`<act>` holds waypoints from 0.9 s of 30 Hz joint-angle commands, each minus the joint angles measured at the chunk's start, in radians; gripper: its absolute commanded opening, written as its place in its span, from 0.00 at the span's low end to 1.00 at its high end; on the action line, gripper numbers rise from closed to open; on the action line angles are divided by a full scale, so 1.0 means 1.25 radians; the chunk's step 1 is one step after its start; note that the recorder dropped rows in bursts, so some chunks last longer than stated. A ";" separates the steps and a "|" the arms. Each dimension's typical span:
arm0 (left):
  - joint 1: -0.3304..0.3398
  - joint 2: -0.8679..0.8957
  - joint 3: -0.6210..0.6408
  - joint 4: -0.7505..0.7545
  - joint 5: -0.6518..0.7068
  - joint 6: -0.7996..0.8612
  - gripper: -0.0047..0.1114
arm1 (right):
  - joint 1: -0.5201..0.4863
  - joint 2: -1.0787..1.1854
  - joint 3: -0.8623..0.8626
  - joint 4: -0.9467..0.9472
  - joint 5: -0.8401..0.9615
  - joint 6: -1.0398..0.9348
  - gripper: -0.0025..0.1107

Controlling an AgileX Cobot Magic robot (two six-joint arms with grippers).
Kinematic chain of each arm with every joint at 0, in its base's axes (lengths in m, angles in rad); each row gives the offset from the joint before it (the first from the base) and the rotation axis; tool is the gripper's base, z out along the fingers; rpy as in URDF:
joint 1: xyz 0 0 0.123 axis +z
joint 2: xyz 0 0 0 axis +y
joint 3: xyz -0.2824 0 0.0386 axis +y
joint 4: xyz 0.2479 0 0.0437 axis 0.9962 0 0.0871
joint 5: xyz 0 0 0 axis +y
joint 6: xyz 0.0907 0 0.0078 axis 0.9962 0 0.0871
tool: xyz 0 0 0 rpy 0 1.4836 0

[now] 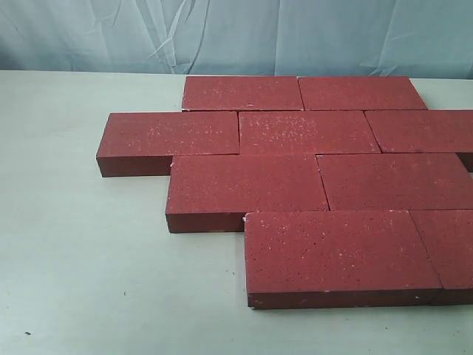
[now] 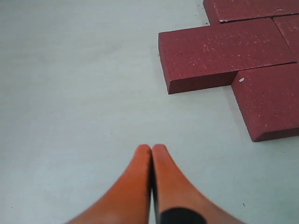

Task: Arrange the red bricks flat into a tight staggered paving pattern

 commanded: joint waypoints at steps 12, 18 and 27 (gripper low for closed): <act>-0.003 -0.007 0.004 0.009 -0.007 0.000 0.04 | 0.002 -0.005 0.004 0.027 -0.020 -0.213 0.02; -0.003 -0.007 0.004 0.009 -0.007 0.000 0.04 | 0.002 -0.005 0.004 0.070 -0.020 -0.230 0.02; -0.003 -0.007 0.004 0.009 -0.007 0.000 0.04 | 0.002 -0.005 0.018 0.077 -0.020 -0.235 0.02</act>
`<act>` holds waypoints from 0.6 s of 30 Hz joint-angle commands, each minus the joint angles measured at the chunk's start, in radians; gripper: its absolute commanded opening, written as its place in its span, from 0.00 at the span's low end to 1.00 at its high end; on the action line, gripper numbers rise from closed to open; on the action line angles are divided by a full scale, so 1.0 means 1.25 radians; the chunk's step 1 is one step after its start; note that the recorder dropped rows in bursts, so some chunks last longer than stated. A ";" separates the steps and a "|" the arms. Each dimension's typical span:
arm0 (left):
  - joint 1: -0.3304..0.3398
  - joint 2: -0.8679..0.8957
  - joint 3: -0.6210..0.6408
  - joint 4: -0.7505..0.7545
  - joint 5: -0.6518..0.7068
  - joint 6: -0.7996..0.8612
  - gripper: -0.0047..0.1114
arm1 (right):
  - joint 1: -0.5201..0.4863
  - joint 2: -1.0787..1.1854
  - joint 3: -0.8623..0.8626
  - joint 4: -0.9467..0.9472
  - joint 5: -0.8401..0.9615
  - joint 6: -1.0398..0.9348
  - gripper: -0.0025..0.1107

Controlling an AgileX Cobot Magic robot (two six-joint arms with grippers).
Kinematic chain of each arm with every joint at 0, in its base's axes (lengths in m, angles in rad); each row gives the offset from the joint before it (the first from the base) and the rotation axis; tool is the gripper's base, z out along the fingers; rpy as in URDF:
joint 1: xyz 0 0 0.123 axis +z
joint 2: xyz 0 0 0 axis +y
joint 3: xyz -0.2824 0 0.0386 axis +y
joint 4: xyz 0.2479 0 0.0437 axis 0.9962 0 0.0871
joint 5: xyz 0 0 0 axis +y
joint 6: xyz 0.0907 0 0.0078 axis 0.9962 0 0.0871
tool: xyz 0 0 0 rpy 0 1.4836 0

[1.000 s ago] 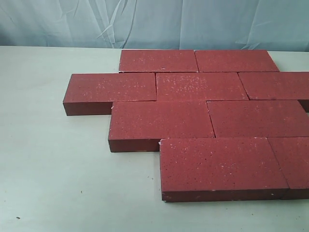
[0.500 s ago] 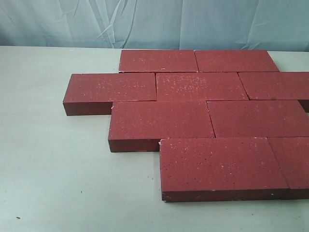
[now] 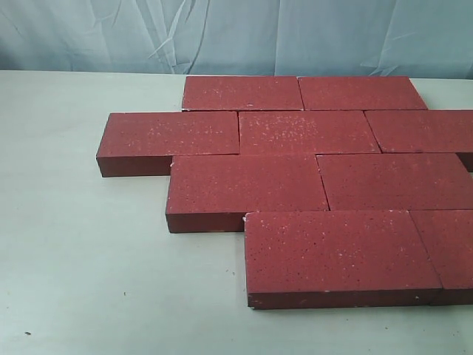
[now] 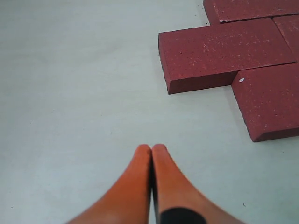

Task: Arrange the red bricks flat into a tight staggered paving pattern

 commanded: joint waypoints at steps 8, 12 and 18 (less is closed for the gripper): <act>-0.003 -0.007 0.004 0.009 -0.007 0.000 0.04 | 0.002 -0.005 0.102 0.005 -0.055 -0.006 0.02; -0.003 -0.007 0.004 0.009 -0.007 0.000 0.04 | 0.002 -0.005 0.118 0.023 -0.077 -0.006 0.02; -0.003 -0.007 0.004 0.009 -0.007 0.000 0.04 | 0.002 -0.005 0.118 0.096 -0.079 -0.006 0.02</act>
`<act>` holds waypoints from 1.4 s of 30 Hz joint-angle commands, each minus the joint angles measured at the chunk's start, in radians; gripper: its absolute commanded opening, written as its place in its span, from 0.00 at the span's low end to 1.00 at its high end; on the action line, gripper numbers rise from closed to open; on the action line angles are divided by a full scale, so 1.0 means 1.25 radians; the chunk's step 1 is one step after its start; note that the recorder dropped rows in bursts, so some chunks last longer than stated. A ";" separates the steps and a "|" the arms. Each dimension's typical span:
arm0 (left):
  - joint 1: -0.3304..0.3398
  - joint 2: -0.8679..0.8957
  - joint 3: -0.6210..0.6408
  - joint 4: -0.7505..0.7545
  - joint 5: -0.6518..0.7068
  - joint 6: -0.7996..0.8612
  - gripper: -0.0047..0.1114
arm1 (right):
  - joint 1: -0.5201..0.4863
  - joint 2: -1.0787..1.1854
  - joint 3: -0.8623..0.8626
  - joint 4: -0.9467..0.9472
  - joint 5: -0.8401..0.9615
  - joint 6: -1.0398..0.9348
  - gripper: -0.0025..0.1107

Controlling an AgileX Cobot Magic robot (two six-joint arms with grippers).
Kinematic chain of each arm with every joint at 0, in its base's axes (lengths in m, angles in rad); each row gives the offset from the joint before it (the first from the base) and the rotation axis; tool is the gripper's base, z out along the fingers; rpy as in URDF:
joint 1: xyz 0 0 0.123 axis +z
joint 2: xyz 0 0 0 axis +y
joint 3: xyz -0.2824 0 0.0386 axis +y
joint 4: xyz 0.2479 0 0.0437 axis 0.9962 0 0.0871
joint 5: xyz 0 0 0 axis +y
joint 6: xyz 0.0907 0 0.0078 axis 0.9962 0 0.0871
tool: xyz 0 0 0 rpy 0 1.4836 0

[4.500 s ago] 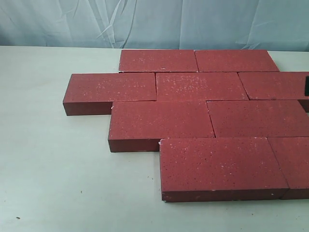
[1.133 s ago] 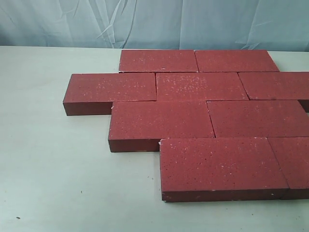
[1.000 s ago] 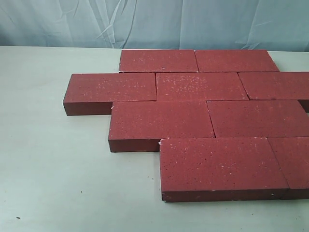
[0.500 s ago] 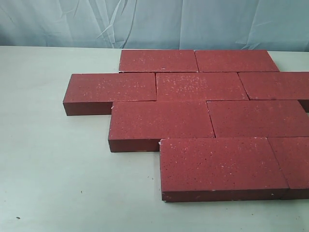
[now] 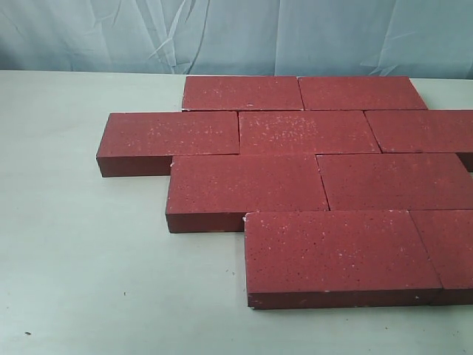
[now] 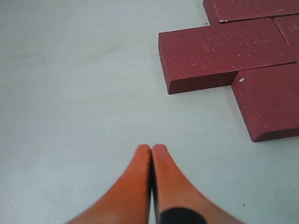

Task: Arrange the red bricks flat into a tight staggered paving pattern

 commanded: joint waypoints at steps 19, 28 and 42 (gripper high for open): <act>-0.003 -0.007 0.004 0.009 -0.007 0.000 0.04 | 0.002 -0.005 0.004 0.008 -0.010 -0.004 0.02; -0.003 -0.007 0.004 0.009 -0.007 0.000 0.04 | 0.002 -0.005 0.004 0.008 -0.010 -0.004 0.02; 0.000 -0.184 0.041 0.010 -0.094 0.000 0.04 | 0.002 -0.005 0.004 0.018 -0.012 -0.004 0.02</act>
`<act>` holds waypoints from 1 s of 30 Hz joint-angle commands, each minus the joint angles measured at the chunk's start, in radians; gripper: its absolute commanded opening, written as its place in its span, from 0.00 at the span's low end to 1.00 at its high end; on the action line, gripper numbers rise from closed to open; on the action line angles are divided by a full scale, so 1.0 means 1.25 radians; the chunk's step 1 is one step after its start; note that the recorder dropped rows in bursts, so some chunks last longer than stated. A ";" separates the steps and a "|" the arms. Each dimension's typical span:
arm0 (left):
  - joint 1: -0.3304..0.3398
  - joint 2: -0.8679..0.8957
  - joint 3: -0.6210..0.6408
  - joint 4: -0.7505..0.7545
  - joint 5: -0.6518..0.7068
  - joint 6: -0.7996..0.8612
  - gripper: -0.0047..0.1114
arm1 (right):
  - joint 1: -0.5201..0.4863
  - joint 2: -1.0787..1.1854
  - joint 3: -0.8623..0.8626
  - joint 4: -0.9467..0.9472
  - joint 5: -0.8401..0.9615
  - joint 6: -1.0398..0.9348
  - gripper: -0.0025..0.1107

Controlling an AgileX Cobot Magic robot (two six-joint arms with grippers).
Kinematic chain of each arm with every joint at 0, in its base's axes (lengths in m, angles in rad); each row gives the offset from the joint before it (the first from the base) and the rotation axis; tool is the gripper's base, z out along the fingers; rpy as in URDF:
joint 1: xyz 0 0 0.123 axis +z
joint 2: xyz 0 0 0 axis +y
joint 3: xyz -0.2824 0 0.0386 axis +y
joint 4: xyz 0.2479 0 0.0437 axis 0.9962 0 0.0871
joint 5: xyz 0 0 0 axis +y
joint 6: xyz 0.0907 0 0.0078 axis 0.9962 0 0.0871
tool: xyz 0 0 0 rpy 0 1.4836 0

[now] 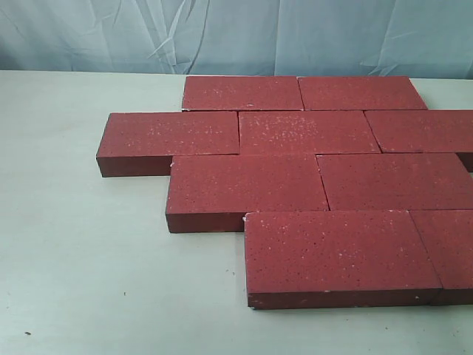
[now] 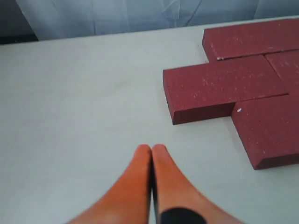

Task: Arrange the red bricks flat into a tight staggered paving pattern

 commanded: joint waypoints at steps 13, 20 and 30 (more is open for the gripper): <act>0.000 -0.239 0.305 -0.013 -0.336 0.000 0.04 | 0.002 -0.005 0.004 0.001 -0.012 0.000 0.02; 0.000 -0.287 0.454 -0.013 -0.465 0.000 0.04 | 0.002 -0.005 0.004 0.001 -0.009 0.000 0.02; 0.000 -0.381 0.640 -0.013 -0.618 0.000 0.04 | 0.002 -0.005 0.004 0.001 -0.009 0.000 0.02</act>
